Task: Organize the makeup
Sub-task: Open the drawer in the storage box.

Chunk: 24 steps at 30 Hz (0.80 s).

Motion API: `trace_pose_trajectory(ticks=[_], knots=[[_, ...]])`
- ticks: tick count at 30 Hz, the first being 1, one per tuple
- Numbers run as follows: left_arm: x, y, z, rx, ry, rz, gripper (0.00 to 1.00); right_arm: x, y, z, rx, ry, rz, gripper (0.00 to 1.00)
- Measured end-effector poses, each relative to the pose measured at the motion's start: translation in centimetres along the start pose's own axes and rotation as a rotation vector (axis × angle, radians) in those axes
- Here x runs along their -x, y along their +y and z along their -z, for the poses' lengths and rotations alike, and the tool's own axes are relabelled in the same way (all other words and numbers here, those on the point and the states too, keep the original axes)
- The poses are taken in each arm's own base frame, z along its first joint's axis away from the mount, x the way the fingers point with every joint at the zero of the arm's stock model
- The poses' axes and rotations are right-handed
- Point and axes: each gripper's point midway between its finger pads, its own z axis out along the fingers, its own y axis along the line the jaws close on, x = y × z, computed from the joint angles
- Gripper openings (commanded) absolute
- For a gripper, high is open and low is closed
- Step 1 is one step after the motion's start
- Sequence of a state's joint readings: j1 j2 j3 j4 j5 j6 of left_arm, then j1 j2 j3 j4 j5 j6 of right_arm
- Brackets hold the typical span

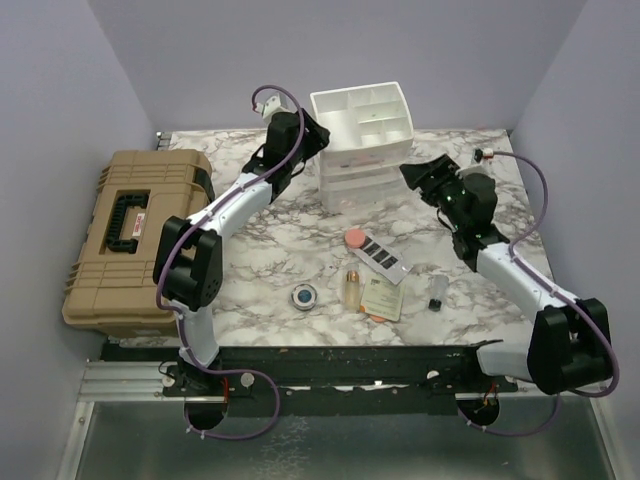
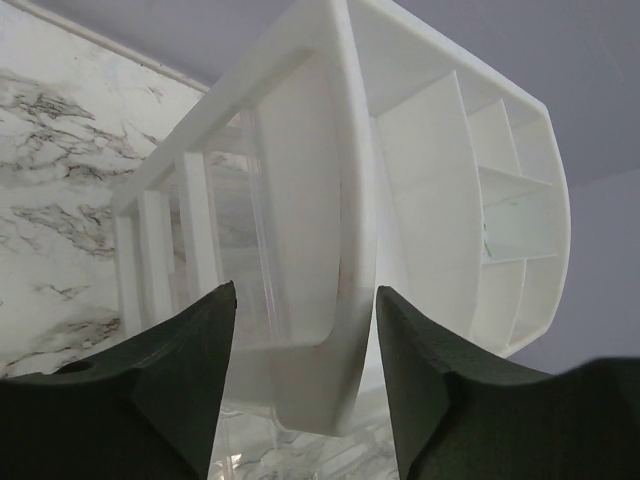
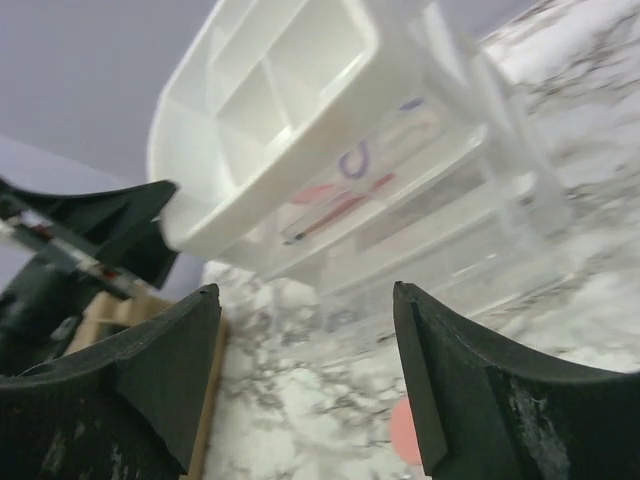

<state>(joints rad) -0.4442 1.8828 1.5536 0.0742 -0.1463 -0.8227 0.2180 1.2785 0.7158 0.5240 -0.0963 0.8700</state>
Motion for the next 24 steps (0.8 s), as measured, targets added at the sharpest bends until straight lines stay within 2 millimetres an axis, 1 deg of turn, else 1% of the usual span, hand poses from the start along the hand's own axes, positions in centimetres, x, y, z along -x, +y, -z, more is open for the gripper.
trace_pose_trajectory(ticks=[4, 6, 7, 9, 11, 13, 14, 15, 17, 19, 22, 24], knots=[[0.2, 0.0, 0.2, -0.008, 0.009, -0.023, 0.71, 1.1, -2.7, -1.4, -0.179, 0.053, 0.123, 0.76], [0.4, -0.3, 0.7, -0.021, 0.012, -0.042, 0.73, 1.5, -4.2, -2.5, -0.251, 0.095, 0.166, 0.76], [0.6, -0.3, 1.3, -0.028, 0.013, -0.056, 0.74, 1.4, -5.3, -3.1, -0.288, 0.123, 0.187, 0.76], [0.8, -0.4, 2.5, -0.04, 0.018, -0.077, 0.75, 0.7, -7.1, -3.6, -0.34, 0.173, 0.213, 0.76], [0.9, -0.4, 4.2, -0.059, 0.019, -0.104, 0.79, -0.4, -9.1, -3.7, -0.391, 0.231, 0.234, 0.76], [0.5, 0.1, 6.1, -0.079, 0.023, -0.125, 0.81, -1.5, -10.9, -3.8, -0.435, 0.29, 0.253, 0.75], [0.4, 0.2, 6.8, -0.09, 0.022, -0.129, 0.81, -2.0, -11.5, -3.9, -0.452, 0.319, 0.263, 0.75], [0.1, 0.8, 7.7, -0.1, 0.023, -0.134, 0.81, -2.3, -12.0, -4.1, -0.465, 0.344, 0.274, 0.75], [-1.0, 1.7, 8.6, -0.127, 0.049, -0.147, 0.81, -2.6, -12.7, -4.6, -0.479, 0.378, 0.299, 0.75], [-1.6, 2.6, 8.7, -0.142, 0.077, -0.157, 0.81, -2.6, -12.8, -4.8, -0.48, 0.395, 0.322, 0.74], [-2.3, 3.6, 8.6, -0.159, 0.117, -0.167, 0.81, -2.6, -12.3, -4.7, -0.459, 0.422, 0.344, 0.75], [-2.4, 3.6, 8.6, -0.184, 0.133, -0.176, 0.81, -2.5, -11.7, -4.6, -0.438, 0.426, 0.351, 0.75]])
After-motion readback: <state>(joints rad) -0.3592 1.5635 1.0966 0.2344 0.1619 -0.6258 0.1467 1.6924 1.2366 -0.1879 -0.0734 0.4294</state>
